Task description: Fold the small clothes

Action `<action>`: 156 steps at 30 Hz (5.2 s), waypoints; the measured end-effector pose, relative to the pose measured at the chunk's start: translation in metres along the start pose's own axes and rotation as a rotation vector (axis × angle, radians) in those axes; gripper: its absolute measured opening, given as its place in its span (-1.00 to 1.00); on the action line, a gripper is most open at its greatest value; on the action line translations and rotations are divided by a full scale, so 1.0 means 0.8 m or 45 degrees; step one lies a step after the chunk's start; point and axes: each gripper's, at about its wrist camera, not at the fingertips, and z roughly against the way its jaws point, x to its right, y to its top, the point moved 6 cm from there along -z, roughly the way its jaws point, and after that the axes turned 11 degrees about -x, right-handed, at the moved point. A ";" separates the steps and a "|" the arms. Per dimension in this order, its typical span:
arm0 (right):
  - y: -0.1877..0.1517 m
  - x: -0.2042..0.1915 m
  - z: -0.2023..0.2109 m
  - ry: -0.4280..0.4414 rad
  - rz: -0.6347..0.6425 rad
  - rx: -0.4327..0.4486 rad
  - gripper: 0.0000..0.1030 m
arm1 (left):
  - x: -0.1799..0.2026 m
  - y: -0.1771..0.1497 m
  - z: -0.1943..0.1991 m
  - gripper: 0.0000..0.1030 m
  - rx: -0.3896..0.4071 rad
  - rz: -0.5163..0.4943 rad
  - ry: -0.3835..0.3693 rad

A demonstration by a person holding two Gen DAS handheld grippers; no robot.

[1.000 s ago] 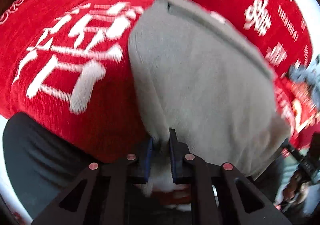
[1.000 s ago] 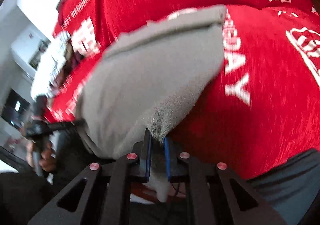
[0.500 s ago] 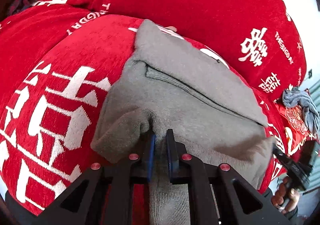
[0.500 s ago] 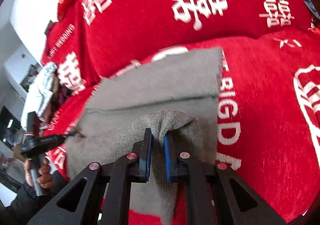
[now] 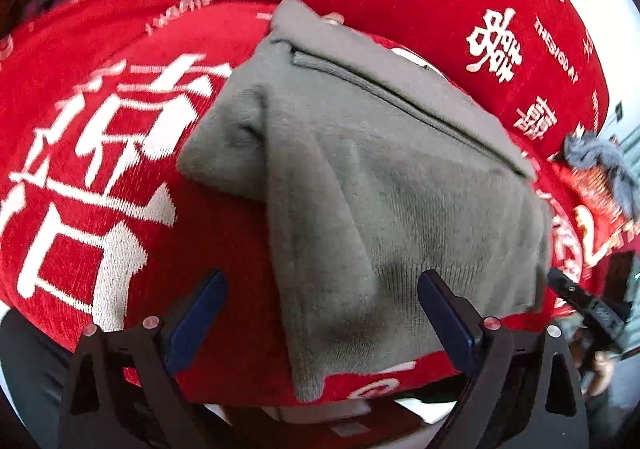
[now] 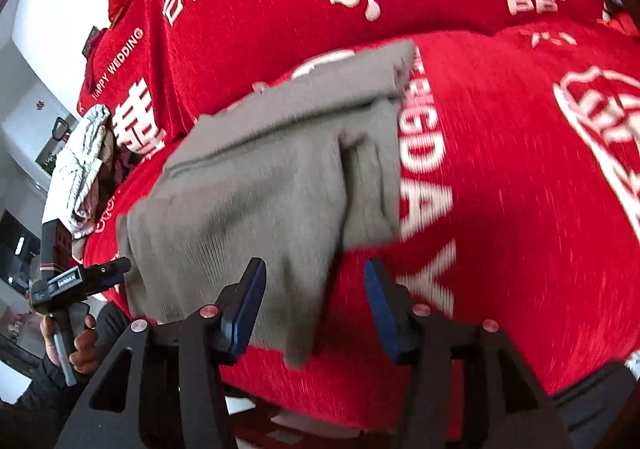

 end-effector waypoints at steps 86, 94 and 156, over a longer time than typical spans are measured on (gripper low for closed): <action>0.299 -0.028 -0.021 -0.231 -0.004 0.246 -0.87 | 0.062 0.302 -0.012 -0.75 0.227 -0.044 0.224; 0.330 -0.013 -0.049 -0.262 -0.012 0.219 -0.87 | 0.057 0.333 -0.037 -0.75 0.190 -0.024 0.225; 0.345 -0.015 -0.113 -0.372 0.102 0.069 0.22 | 0.077 0.397 -0.115 0.67 -0.012 -0.143 0.216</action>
